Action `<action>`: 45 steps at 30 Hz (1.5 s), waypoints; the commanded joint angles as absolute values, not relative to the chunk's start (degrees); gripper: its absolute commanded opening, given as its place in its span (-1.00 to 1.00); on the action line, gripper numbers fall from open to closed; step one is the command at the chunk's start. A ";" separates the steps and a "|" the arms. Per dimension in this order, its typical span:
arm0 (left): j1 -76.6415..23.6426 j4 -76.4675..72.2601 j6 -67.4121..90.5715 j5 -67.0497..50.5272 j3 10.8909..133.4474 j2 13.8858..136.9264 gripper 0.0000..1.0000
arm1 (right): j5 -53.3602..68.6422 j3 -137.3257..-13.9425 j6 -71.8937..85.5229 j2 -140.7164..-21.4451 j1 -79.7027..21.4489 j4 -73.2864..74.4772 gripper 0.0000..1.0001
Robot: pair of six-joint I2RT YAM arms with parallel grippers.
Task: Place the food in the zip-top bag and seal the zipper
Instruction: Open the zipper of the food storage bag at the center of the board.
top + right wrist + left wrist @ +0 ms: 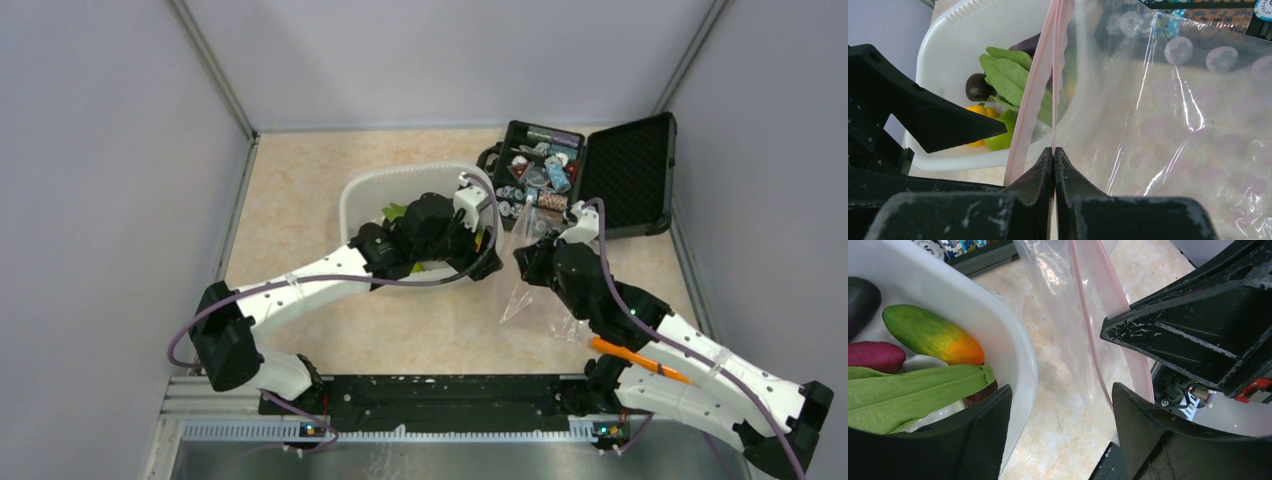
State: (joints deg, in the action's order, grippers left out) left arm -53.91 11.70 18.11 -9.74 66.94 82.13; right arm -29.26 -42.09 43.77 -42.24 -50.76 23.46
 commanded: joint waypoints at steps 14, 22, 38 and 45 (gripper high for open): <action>-55.46 13.17 17.64 -3.69 72.60 86.25 -0.28 | -30.52 -44.77 42.15 -39.48 -50.28 26.93 -1.00; -55.34 13.09 18.24 -0.61 72.76 86.03 -0.73 | -33.46 -52.26 39.82 -40.45 -50.27 40.70 -1.00; -55.31 15.06 20.74 7.20 73.63 87.07 -0.89 | -33.11 -63.19 39.95 -41.89 -50.31 56.37 -1.00; -55.37 13.98 19.44 2.63 73.69 87.11 -0.47 | -29.76 -62.97 38.75 -46.54 -50.28 52.72 -1.00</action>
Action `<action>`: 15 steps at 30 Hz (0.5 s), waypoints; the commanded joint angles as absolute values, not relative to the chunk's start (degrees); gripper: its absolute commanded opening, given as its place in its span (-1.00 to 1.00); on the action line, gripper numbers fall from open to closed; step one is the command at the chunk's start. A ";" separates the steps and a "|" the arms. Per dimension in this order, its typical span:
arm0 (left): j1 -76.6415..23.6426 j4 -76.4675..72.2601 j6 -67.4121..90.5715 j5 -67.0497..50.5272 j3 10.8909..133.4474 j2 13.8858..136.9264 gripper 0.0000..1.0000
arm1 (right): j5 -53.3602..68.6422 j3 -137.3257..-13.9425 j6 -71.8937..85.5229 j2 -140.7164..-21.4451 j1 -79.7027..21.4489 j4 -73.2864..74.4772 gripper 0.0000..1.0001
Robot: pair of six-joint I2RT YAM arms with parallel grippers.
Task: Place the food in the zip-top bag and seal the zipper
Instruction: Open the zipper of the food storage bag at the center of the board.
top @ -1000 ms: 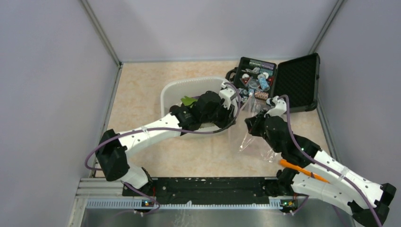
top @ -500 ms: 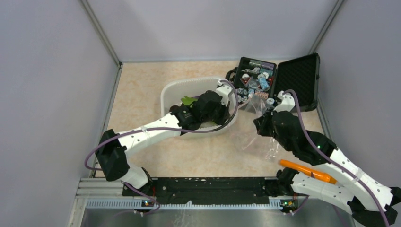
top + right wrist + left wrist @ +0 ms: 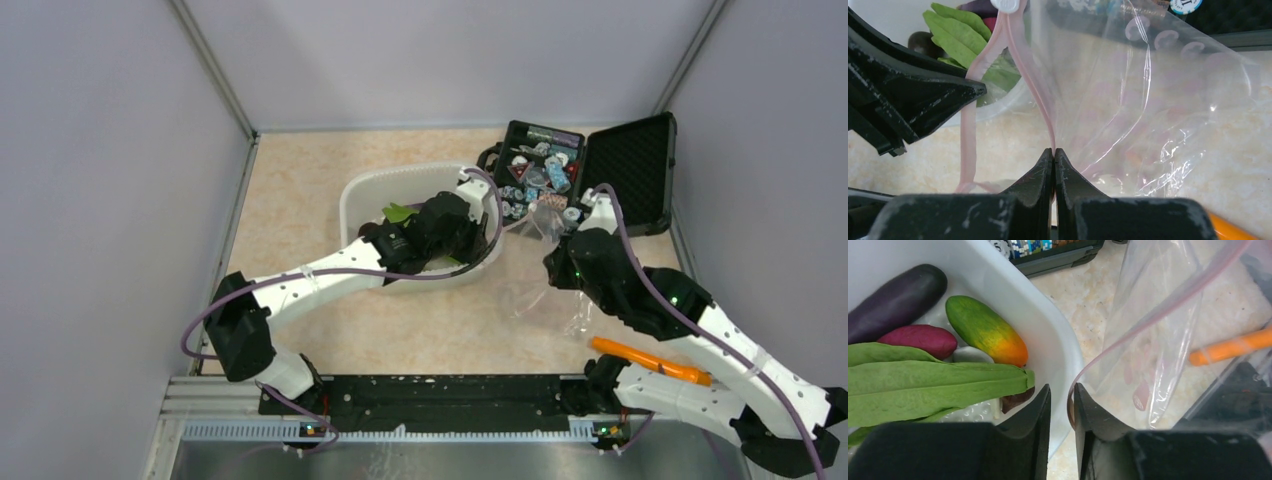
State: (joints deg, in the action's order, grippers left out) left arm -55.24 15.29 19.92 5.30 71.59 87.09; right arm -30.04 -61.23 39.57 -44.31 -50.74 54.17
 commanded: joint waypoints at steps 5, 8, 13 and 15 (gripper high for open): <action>-55.29 13.19 18.64 -0.66 73.79 86.82 -0.13 | -30.22 -62.57 39.35 -48.66 -50.28 49.96 -1.00; -55.23 13.55 18.53 -1.49 74.01 86.85 0.01 | -30.40 -62.66 39.34 -49.73 -50.28 49.27 -1.00; -54.98 13.00 17.81 -6.06 74.25 85.75 0.40 | -31.25 -62.12 39.49 -51.26 -50.33 48.35 -1.00; -54.93 12.22 17.31 -8.23 74.03 85.16 0.53 | -31.70 -61.48 39.83 -51.65 -50.35 47.62 -1.00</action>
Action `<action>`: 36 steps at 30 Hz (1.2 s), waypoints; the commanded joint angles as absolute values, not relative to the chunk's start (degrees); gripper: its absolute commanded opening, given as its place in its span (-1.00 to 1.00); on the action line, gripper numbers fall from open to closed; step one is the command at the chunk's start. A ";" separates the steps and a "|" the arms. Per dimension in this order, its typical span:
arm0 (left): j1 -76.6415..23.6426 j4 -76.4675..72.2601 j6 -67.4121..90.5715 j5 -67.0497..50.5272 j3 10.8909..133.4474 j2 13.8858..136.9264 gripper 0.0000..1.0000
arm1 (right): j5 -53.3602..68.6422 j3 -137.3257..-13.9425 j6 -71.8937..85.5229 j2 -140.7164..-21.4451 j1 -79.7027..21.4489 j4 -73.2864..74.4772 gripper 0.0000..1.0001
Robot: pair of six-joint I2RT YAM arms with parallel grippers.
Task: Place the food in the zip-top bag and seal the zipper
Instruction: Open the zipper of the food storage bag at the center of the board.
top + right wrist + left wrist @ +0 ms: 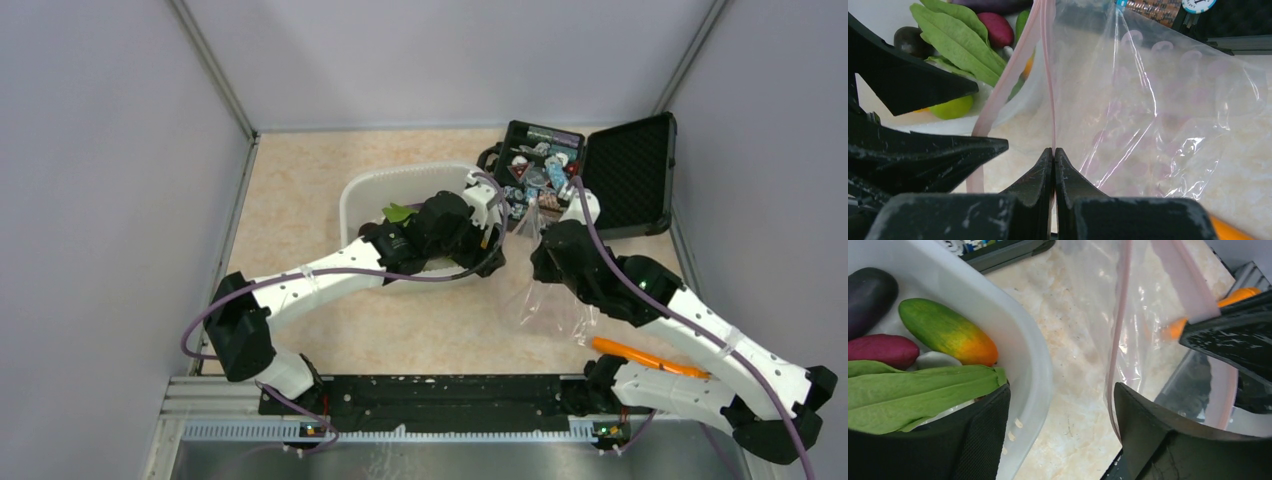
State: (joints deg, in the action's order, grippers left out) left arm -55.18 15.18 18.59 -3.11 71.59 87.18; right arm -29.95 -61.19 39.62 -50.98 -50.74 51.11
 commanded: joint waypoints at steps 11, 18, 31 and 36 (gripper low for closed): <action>-54.78 19.36 16.73 3.65 79.35 92.20 -0.30 | -30.17 -61.57 39.51 -51.70 -50.27 46.02 -1.00; -54.59 21.37 15.01 16.68 79.72 91.12 -0.68 | -32.98 -68.10 37.70 -50.66 -50.27 57.32 -1.00; -54.58 14.46 16.17 4.16 77.42 89.82 -0.24 | -29.00 -67.69 37.45 -50.84 -50.31 56.85 -1.00; -54.42 14.33 16.61 1.72 77.56 89.60 -0.07 | -30.97 -65.52 38.23 -53.43 -50.27 52.89 -1.00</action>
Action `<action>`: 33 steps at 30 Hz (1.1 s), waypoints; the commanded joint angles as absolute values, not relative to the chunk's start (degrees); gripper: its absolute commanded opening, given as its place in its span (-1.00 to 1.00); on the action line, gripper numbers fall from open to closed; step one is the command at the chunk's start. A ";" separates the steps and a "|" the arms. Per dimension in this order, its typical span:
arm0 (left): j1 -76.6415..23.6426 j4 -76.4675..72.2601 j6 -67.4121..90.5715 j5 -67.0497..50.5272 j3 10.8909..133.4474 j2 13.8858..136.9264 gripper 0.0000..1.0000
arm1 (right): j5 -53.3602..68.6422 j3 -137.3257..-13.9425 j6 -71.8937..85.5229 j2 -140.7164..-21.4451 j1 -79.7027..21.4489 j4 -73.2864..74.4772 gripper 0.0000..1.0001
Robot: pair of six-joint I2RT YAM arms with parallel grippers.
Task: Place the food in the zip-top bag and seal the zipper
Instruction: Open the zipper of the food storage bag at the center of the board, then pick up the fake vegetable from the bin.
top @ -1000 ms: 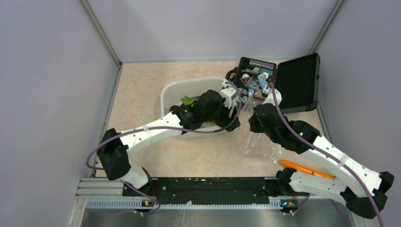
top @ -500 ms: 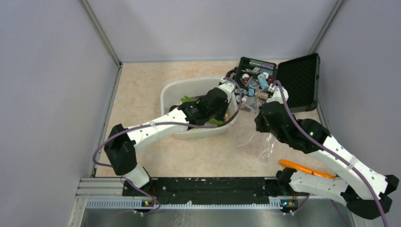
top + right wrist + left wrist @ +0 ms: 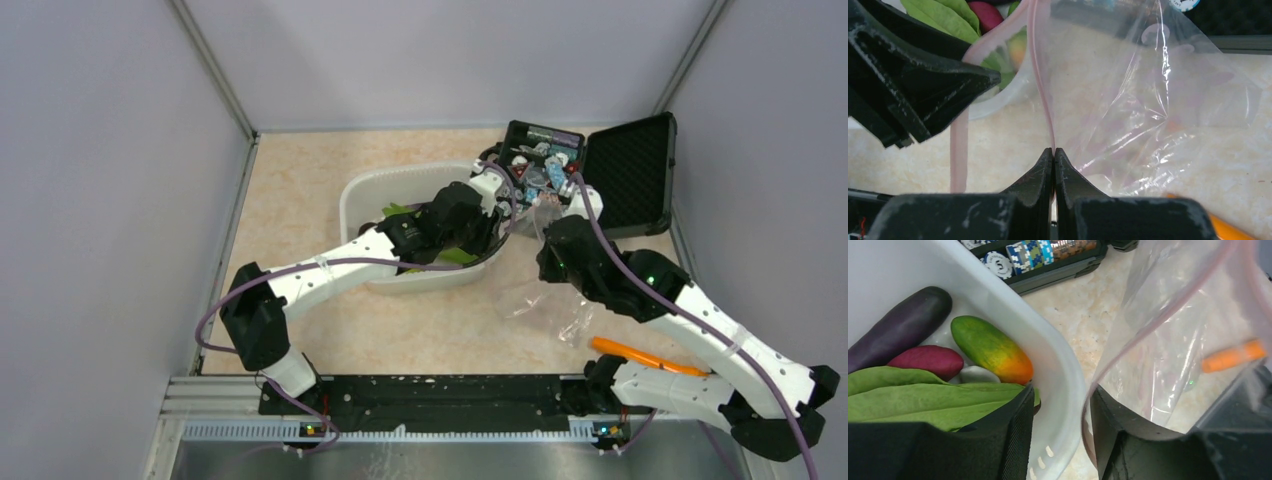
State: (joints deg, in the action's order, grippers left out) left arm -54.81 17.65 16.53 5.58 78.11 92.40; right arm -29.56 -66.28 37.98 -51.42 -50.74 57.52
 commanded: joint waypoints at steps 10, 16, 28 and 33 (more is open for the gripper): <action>-53.09 15.86 15.59 -4.46 76.77 86.44 0.50 | -32.15 -64.26 38.37 -55.15 -50.27 49.72 -1.00; -52.16 15.02 14.65 -9.44 73.46 82.54 0.95 | -32.41 -63.89 38.49 -55.83 -50.26 48.98 -1.00; -38.83 5.45 21.22 -9.88 61.06 73.07 0.97 | -31.35 -63.53 37.76 -56.85 -50.26 47.15 -1.00; -29.09 11.65 24.71 -7.90 65.11 80.87 0.97 | -31.13 -63.30 37.61 -57.19 -50.25 46.69 -1.00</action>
